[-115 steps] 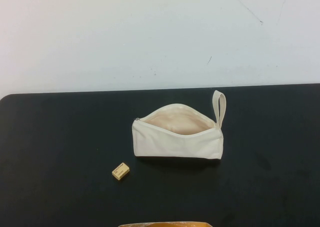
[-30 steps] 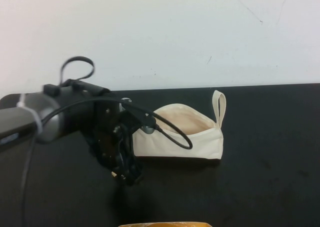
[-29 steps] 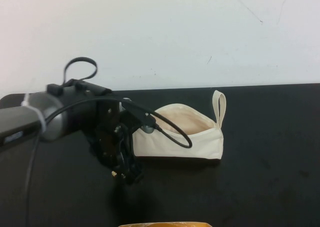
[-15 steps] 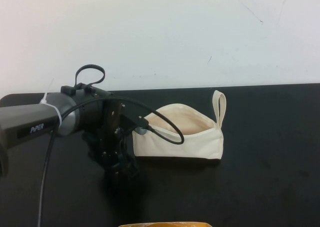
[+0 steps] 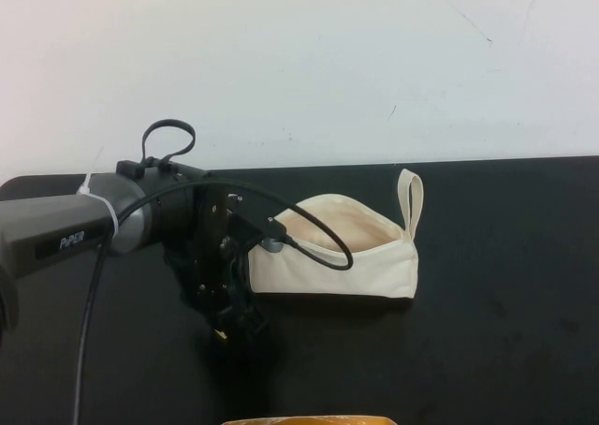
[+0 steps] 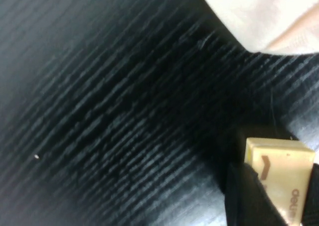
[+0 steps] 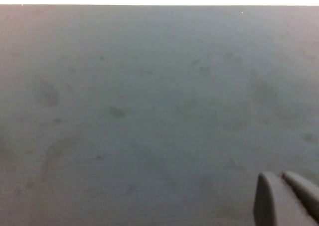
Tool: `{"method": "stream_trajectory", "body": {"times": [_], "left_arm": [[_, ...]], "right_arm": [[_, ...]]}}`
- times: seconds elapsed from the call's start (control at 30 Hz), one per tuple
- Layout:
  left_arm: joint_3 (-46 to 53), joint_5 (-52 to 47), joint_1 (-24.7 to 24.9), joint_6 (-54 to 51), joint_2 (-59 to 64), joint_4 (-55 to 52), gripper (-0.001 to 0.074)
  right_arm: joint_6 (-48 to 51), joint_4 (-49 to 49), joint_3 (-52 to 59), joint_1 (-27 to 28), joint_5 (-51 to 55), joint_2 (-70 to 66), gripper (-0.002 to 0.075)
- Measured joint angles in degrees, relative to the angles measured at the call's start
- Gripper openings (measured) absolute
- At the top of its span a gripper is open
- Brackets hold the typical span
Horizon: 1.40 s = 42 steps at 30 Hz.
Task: Put eraser into pencil case
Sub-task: Pick up the eraser from the table, then place the eraser on the pencil case
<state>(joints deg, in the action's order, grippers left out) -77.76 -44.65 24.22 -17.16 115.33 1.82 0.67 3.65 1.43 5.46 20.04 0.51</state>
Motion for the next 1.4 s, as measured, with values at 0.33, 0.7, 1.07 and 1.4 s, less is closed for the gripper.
{"method": "stream_trajectory", "body": {"times": [0.33, 0.7, 1.07, 1.4], "left_arm": [[0.00, -7.64, 0.00, -0.82, -13.17, 2.83, 0.0186], [0.00, 17.77, 0.44, -10.17, -20.62, 24.82, 0.0186], [0.00, 25.93, 0.44, -23.34, -7.52, 42.45, 0.0281], [0.10, 24.85, 0.44, -26.27, -10.59, 43.59, 0.0430]], "right_arm": [[0.00, 0.00, 0.00, 0.00, 0.00, 0.00, -0.0001], [0.00, 0.00, 0.00, 0.00, 0.00, 0.00, -0.0001], [0.00, 0.00, 0.00, 0.00, 0.00, 0.00, -0.0001], [0.00, 0.00, 0.00, 0.00, 0.00, 0.00, -0.0001]]}}
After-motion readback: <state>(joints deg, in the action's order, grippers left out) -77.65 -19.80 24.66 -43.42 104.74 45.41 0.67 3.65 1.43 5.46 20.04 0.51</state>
